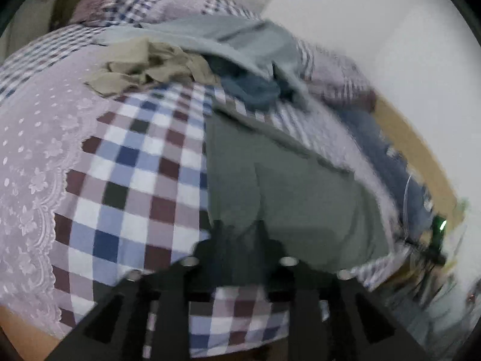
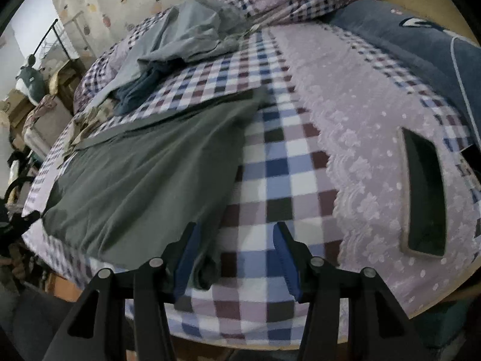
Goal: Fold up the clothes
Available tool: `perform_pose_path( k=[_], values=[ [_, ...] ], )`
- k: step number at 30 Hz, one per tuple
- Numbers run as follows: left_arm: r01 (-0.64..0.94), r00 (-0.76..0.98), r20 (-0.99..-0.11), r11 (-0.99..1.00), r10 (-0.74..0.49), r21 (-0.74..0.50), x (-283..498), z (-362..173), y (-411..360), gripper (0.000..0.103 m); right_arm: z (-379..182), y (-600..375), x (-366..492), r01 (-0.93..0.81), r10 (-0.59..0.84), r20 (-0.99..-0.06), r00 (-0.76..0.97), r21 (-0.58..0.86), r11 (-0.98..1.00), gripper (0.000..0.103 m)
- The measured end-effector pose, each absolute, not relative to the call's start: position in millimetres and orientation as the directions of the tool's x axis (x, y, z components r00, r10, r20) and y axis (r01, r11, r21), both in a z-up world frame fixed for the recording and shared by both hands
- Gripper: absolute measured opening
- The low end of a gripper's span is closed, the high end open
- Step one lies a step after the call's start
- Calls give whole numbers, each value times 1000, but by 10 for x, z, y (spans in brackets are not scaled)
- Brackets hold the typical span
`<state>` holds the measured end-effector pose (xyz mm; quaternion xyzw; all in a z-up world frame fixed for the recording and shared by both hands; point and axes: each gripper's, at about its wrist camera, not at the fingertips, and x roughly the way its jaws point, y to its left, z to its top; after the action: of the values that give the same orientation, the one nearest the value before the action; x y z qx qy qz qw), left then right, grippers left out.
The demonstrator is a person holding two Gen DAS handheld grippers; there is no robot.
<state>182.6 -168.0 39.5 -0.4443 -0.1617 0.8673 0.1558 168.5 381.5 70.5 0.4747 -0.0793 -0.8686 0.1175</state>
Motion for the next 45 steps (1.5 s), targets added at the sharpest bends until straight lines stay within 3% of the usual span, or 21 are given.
perform_pose_path(
  k=[3,8,11,12,14,21,26,30,34,37,38,40,45],
  values=[
    [-136,-502,-779,-924,376,-358,1802,293,-1549,29,727,3726,1746,194,-321,-802,-503,257,-947,54],
    [-132,-467,-801,-925,376,-357,1725,201,-1511,28,736,3462,1873,308,-322,-818,-476,187,-933,50],
    [-142,-456,-807,-926,375,-350,1714,174,-1456,14,612,3311,1858,337,-272,-859,-434,126,-933,41],
    [-142,-457,-807,-926,374,-349,1713,174,-1447,12,568,3281,1847,338,-252,-871,-422,106,-935,37],
    [-135,-464,-804,-927,371,-350,1718,178,-1450,7,522,3254,1834,336,-227,-883,-410,85,-938,1],
    [-89,-577,-742,-929,343,-360,1821,376,-1624,2,617,3373,1888,273,-172,-880,-442,50,-961,0],
    [-34,-484,-816,-938,317,-345,1742,164,-1627,2,585,3567,1894,120,-10,-902,-432,-47,-992,0],
    [-32,-464,-815,-925,349,-378,1710,150,-1632,2,660,3689,1909,77,-41,-890,-454,6,-997,0],
    [-32,-466,-795,-905,388,-423,1700,171,-1649,3,791,3766,1946,108,-214,-834,-509,185,-977,9],
    [-40,-468,-781,-893,413,-448,1709,206,-1643,9,761,3774,1913,110,-261,-829,-495,238,-965,41],
    [-41,-462,-782,-891,419,-453,1702,204,-1635,17,737,3744,1890,110,-264,-833,-487,241,-964,41],
    [-46,-451,-785,-890,424,-454,1699,197,-1609,22,679,3676,1878,119,-253,-849,-463,223,-968,41],
    [-66,-431,-795,-894,426,-443,1694,171,-1549,22,532,3470,1813,186,-225,-886,-406,161,-969,41]
  ],
)
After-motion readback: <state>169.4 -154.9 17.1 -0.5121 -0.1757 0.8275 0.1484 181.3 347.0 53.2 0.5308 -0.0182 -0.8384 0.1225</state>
